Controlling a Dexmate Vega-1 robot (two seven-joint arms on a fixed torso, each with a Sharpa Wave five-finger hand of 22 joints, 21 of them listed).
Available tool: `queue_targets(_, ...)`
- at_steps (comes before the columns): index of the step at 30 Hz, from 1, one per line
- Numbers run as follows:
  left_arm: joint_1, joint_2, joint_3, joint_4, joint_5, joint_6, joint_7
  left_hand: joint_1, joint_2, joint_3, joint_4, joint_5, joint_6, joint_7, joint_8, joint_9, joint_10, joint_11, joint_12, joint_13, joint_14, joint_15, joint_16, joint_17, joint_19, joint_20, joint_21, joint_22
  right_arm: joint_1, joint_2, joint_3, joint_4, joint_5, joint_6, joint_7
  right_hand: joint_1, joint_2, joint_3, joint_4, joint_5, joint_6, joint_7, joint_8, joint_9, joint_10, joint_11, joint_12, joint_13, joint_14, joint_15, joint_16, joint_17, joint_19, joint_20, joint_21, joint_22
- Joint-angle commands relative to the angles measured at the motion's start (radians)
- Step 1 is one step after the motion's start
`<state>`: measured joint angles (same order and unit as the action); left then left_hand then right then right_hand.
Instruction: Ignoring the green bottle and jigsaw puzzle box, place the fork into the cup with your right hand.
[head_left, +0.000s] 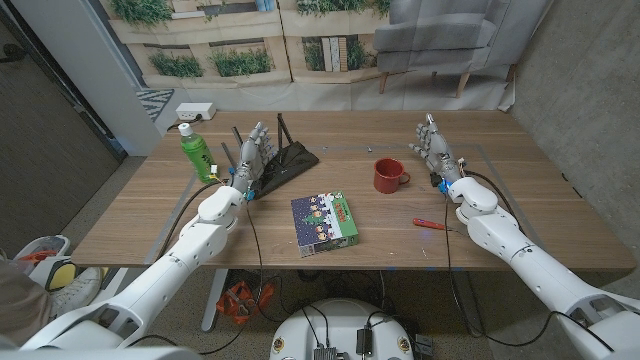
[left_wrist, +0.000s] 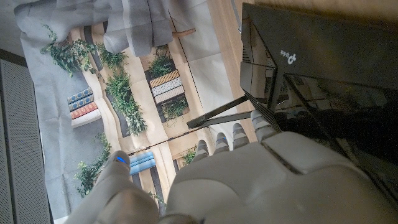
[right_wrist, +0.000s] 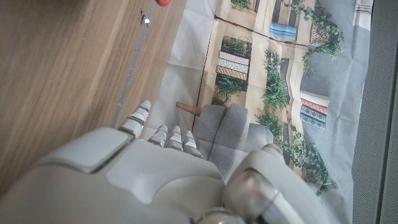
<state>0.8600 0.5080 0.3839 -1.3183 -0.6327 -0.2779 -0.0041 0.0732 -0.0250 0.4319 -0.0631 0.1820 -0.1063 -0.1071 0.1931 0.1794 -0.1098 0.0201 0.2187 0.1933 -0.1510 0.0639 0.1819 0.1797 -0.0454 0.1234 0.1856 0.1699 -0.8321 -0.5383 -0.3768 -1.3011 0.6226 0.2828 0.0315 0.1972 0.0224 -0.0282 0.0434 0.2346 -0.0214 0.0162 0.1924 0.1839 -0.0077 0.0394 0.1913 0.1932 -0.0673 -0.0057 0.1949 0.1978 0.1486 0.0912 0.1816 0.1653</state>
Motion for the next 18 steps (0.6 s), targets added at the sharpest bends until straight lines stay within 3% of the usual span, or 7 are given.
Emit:
queue_targets(1,0.030,0.020,-0.002,-0.052,-0.004,0.001,-0.007,0.003,0.006,-0.001,-0.005,0.006,0.009,0.000,0.003,0.001,0.006,0.004,0.004,0.002,-0.012,0.001,0.005,0.004,-0.005,0.000,0.006,0.005,-0.024,-0.030,0.002,-0.028,-0.051,0.044,-0.015,0.014,-0.002,0.002,-0.008,-0.004,-0.002,-0.001,0.007,0.005,0.001,0.008,0.006,0.003,-0.011,-0.003,0.001,0.001,-0.007,0.010,0.002,0.004)
queue_targets(9,0.038,0.052,0.009,-0.092,0.043,0.037,0.036,0.003,0.008,-0.001,-0.007,0.006,0.019,-0.001,0.004,0.001,0.011,0.005,0.005,0.002,-0.025,0.007,0.000,0.004,-0.016,-0.004,0.002,0.005,-0.030,-0.033,0.003,-0.010,-0.064,0.092,0.005,0.027,0.001,0.007,-0.016,-0.007,0.004,-0.001,0.009,0.005,-0.004,0.007,0.005,0.002,-0.019,-0.008,-0.001,0.000,-0.017,0.003,-0.001,0.004)
queue_targets(18,0.039,0.057,0.014,-0.097,0.055,0.036,0.036,0.005,0.010,0.000,-0.009,0.006,0.022,0.000,0.004,0.001,0.016,0.006,0.006,0.002,-0.030,0.007,0.000,0.004,-0.025,-0.005,0.000,0.005,-0.052,-0.072,-0.003,-0.057,-0.121,0.080,-0.031,0.060,0.001,0.017,-0.037,-0.013,0.000,-0.003,0.008,0.005,-0.015,0.000,0.002,0.001,-0.037,-0.009,-0.006,-0.002,-0.033,-0.009,-0.003,0.003)
